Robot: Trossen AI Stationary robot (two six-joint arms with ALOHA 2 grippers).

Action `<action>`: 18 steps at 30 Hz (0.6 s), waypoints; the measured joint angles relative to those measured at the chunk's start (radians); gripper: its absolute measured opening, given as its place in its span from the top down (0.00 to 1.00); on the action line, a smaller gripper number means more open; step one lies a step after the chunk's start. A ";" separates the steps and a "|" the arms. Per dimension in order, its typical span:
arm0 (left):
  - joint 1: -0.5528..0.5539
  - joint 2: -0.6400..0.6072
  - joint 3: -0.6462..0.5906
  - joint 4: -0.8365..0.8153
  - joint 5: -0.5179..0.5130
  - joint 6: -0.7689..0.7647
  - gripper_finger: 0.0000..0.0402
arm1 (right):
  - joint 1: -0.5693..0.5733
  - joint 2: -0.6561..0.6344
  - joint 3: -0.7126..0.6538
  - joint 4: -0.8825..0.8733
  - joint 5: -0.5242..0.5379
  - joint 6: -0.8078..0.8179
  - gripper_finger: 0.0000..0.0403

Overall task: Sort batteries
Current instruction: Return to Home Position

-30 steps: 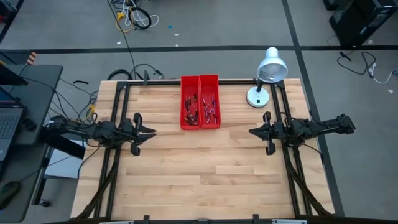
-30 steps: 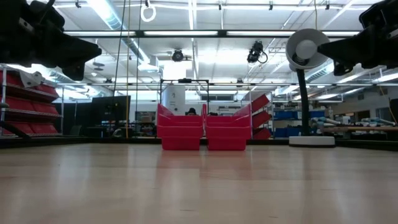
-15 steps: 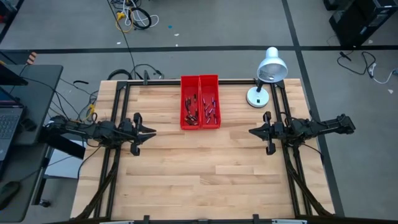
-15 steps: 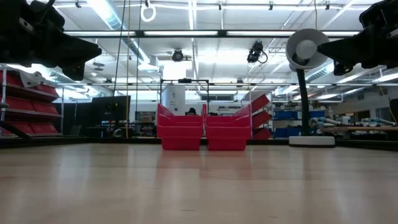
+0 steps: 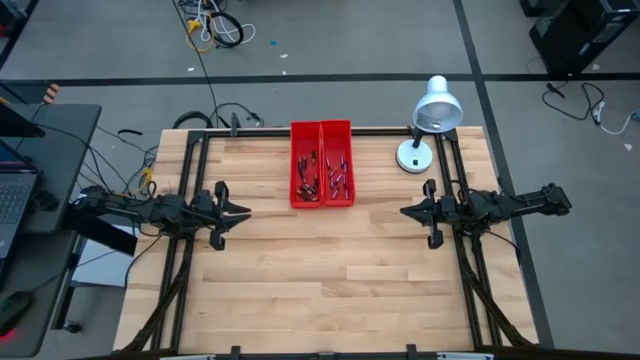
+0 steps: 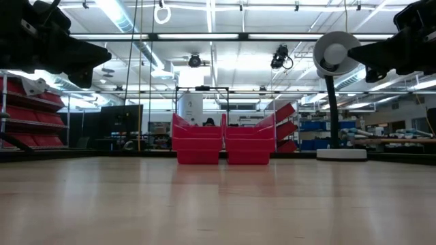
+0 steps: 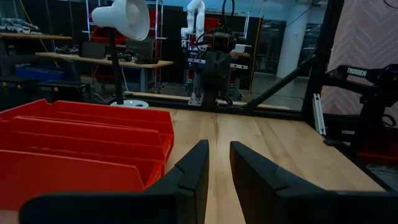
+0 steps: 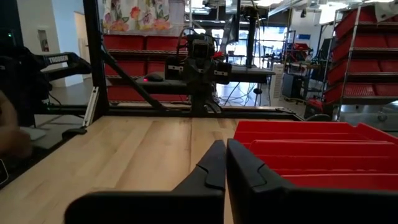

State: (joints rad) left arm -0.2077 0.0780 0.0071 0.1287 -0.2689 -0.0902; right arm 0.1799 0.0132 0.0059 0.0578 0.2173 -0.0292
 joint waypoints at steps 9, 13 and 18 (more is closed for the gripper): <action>0.000 0.000 0.000 0.000 0.000 0.000 0.80 | 0.000 0.000 0.000 0.000 0.000 0.000 0.99; 0.000 0.000 0.000 0.000 0.000 0.000 0.80 | 0.000 0.000 0.000 0.000 0.000 0.000 0.99; 0.000 0.000 0.000 0.000 0.000 0.000 0.80 | 0.000 0.000 0.000 0.000 0.000 0.000 1.00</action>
State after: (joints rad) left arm -0.2075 0.0780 0.0071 0.1287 -0.2691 -0.0906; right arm 0.1799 0.0132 0.0059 0.0580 0.2173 -0.0288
